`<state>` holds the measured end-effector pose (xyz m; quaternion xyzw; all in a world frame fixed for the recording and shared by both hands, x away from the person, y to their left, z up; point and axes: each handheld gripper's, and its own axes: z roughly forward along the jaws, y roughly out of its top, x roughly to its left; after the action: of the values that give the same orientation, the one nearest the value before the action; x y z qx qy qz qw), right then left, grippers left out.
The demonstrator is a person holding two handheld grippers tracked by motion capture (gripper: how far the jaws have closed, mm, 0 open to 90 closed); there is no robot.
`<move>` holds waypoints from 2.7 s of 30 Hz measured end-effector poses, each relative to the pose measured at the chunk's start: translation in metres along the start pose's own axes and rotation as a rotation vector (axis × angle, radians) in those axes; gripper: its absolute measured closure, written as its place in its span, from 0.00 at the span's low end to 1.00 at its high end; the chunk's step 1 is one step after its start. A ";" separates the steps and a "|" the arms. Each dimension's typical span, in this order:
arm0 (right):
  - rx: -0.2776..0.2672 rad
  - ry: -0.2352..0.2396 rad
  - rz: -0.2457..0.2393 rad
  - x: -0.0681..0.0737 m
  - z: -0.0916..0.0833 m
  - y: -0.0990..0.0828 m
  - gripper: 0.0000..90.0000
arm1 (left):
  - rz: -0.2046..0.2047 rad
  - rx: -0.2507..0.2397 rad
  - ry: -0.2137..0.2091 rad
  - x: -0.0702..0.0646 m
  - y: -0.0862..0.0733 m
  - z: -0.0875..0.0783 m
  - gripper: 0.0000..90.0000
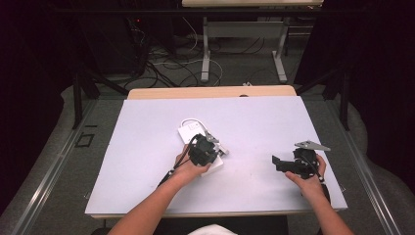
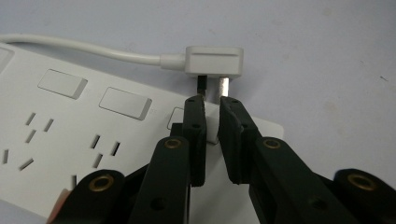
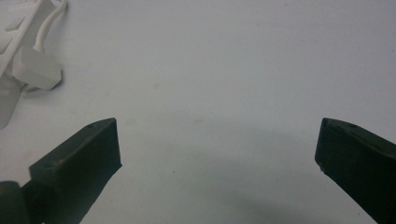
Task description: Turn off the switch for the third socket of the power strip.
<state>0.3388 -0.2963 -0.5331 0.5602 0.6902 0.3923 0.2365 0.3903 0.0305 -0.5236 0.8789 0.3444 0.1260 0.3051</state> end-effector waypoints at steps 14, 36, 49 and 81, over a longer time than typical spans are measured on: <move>0.000 -0.003 0.004 0.001 0.000 0.000 0.00 | -0.016 -0.003 -0.019 0.002 0.000 0.000 0.94; 0.003 0.004 0.001 0.001 0.000 0.000 0.00 | -0.045 -0.004 -0.028 0.004 -0.001 0.001 1.00; 0.004 0.005 0.000 -0.001 0.000 0.000 0.00 | -0.078 -0.012 -0.029 0.009 0.000 -0.001 1.00; 0.013 0.004 0.005 -0.001 0.001 -0.001 0.00 | -0.237 -0.059 -0.052 0.027 0.001 -0.014 0.86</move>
<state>0.3394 -0.2966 -0.5348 0.5627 0.6919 0.3893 0.2304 0.4045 0.0545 -0.5120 0.8255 0.4342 0.0764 0.3524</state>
